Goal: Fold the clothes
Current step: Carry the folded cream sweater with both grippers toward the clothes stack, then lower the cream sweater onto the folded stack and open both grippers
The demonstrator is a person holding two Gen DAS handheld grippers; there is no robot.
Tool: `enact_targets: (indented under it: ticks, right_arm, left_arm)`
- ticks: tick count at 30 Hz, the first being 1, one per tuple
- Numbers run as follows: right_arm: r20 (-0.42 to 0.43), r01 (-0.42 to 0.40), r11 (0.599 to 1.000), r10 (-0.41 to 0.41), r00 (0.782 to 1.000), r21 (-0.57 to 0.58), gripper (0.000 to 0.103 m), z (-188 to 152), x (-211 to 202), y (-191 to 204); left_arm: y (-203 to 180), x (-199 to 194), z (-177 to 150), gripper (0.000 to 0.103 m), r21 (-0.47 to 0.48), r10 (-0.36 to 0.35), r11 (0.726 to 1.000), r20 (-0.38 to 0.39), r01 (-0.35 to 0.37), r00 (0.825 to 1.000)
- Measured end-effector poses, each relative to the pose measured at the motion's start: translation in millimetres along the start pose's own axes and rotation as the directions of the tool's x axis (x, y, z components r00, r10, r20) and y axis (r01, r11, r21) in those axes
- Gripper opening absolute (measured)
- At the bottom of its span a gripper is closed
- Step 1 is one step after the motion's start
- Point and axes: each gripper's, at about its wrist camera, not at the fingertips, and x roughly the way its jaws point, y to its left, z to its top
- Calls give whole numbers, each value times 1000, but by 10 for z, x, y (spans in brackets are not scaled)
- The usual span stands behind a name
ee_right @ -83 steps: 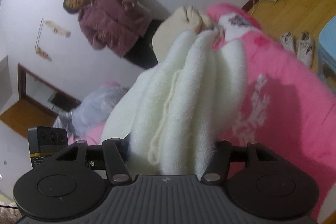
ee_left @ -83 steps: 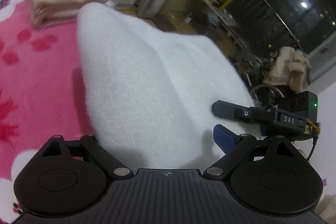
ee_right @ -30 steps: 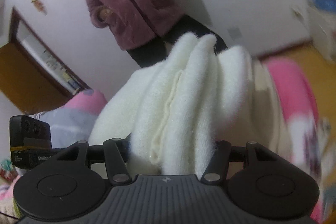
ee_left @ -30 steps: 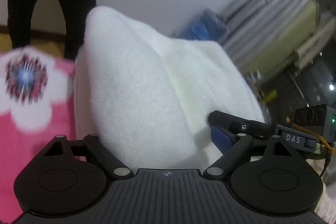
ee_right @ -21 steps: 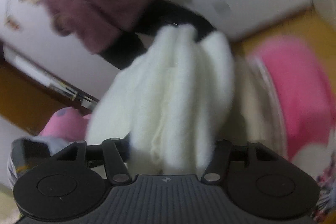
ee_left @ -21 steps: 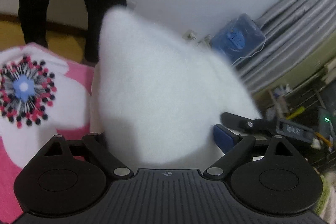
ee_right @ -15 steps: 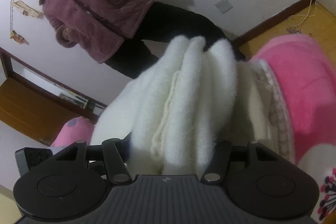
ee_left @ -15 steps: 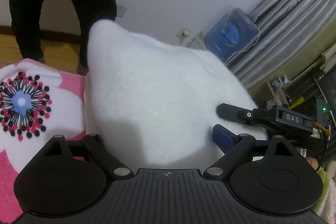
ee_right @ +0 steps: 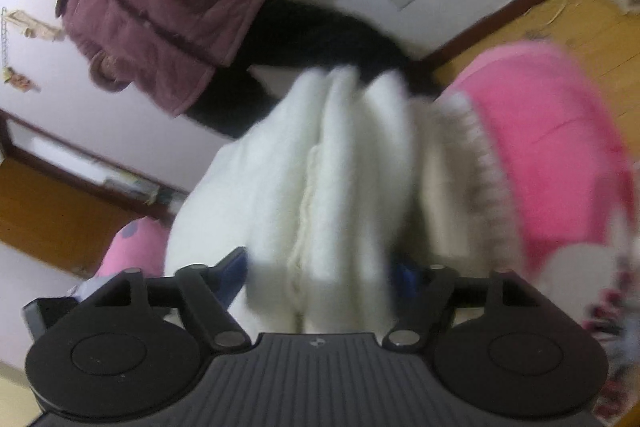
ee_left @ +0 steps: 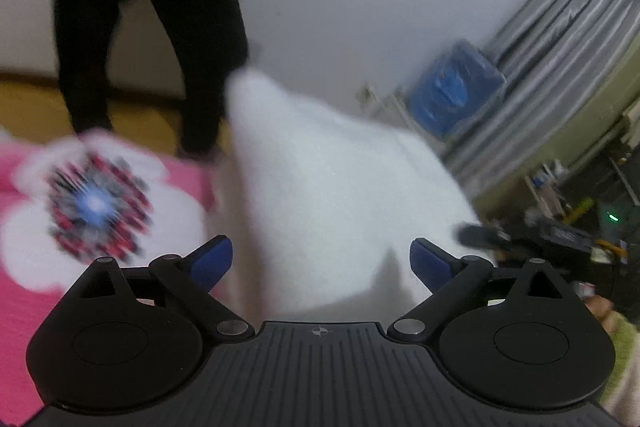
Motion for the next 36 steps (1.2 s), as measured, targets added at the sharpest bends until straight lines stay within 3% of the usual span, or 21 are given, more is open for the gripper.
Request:
enact_targets:
  ticks: [3,6,8,10,12,14,15,16,18,21,24,26,27,29,32,33,34,36]
  right_arm:
    - [133,86,989,-70,989,-119,68,-116,-406,256]
    - [208,163,926,-95,974,-340,57,-374,-548,715]
    - [213,221,840,-129,968,-495,50,-637,-453,940]
    - [207,282,727,-194,959,-626,42,-905,-278,1079]
    - [197,352,610,-308,931,-710,42,-1109,-28,1044]
    - [206,391,520,-378,903,-759,43,-1210,119,1012]
    - [213,407,473,-411,886,-781,43,-1261,192,996]
    - [221,418,450,-426,877,-789,40,-1269,190,1033]
    - [242,431,455,-415,877,-779,38,-1208,49,1218]
    - [282,422,495,-335,899,-759,30,-1050,-132,1502]
    - [284,395,505,-285,916,-768,23,-789,43,1634]
    - [284,420,482,-330,900,-769,22,-654,322,1508]
    - [279,445,463,-384,880,-766,21,-616,489,1374]
    - [277,475,490,-423,863,-731,21,-538,594,1227]
    - [299,523,465,-472,829,-715,21,-503,552,1460]
    - [312,527,453,-467,827,-719,21,-514,525,1571]
    - [328,522,443,-442,834,-729,21,-537,489,1697]
    - [311,463,468,-367,877,-752,21,-520,508,1926]
  left_arm:
    - [-227,-187,43,96,151,37,987,89,-50,995]
    - [-529,-158,-88,95,332,64,938,115,-99,991]
    - [-650,-28,-269,94,414,103,901,92,-132,990]
    - [-663,163,-465,92,453,160,877,44,-162,986]
    - [-576,297,-594,97,430,170,888,24,-164,985]
    - [-530,349,-600,98,381,143,917,-24,-123,989]
    - [-542,330,-594,97,372,138,920,-18,-121,990]
    - [-554,298,-588,96,375,136,919,-6,-124,991]
    - [-568,227,-574,96,384,130,915,10,-123,992]
    - [-509,191,-586,96,369,114,923,3,-107,993]
    - [-426,215,-652,96,333,117,937,-17,-105,993]
    - [-369,233,-657,97,293,122,950,-29,-108,992]
    - [-334,248,-657,97,268,115,958,-35,-101,993]
    - [-257,285,-651,98,214,82,974,-42,-71,996]
    - [-220,330,-636,98,189,64,980,-49,-54,997]
    - [-205,340,-646,98,188,60,981,-52,-50,997]
    - [-180,345,-659,99,185,52,982,-53,-41,997]
    - [-116,356,-681,99,174,33,985,-58,-22,998]
